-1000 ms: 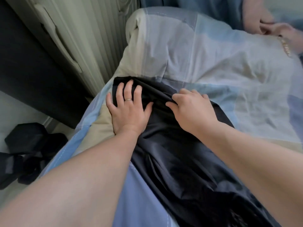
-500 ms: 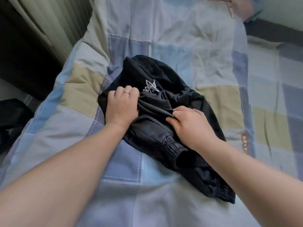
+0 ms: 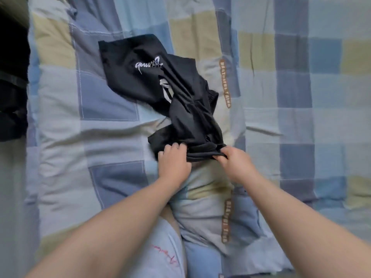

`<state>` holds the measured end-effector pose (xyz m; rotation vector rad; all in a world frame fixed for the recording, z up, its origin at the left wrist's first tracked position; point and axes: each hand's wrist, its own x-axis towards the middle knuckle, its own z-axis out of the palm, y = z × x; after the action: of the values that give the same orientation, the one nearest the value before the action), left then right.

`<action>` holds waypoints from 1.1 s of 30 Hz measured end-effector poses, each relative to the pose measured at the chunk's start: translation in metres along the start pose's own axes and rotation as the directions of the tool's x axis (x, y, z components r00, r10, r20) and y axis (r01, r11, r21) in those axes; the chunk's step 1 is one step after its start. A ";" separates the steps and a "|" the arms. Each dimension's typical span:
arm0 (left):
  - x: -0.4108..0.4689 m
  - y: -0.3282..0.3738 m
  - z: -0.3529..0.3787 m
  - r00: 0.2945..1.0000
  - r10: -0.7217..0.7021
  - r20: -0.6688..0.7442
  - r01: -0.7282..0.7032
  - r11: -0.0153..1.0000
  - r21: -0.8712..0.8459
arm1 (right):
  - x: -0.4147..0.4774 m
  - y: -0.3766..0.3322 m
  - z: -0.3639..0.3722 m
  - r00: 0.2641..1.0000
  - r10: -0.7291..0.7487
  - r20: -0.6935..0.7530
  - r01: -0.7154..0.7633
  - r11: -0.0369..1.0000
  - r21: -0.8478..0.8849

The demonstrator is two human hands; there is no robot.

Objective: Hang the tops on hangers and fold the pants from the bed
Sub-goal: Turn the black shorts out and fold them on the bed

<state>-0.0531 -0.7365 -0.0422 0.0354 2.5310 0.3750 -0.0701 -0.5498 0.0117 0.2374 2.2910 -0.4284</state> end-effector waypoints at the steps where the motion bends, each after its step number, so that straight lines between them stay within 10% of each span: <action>1: -0.019 0.010 0.009 0.996 0.031 0.078 -0.032 0.999 0.011 | -0.018 0.015 0.006 0.998 0.052 0.021 -0.053 0.998 0.024; 5: -0.083 0.041 0.040 0.925 0.112 0.364 -0.101 0.994 -0.050 | -0.083 0.069 0.036 0.983 0.170 0.074 -0.180 0.969 0.171; 15: -0.196 0.133 0.088 0.867 0.084 0.492 -0.096 0.995 0.000 | -0.209 0.192 0.107 0.970 0.232 0.068 -0.234 0.828 0.509; 33: -0.408 0.334 -0.066 0.982 0.012 -0.190 -0.056 0.972 -0.228 | -0.484 0.289 -0.075 0.868 -0.018 -0.496 0.323 0.780 0.536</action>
<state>0.2325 -0.4755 0.3221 -0.0483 2.6558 0.7169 0.2950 -0.2714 0.3472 0.4898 2.5818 -1.3478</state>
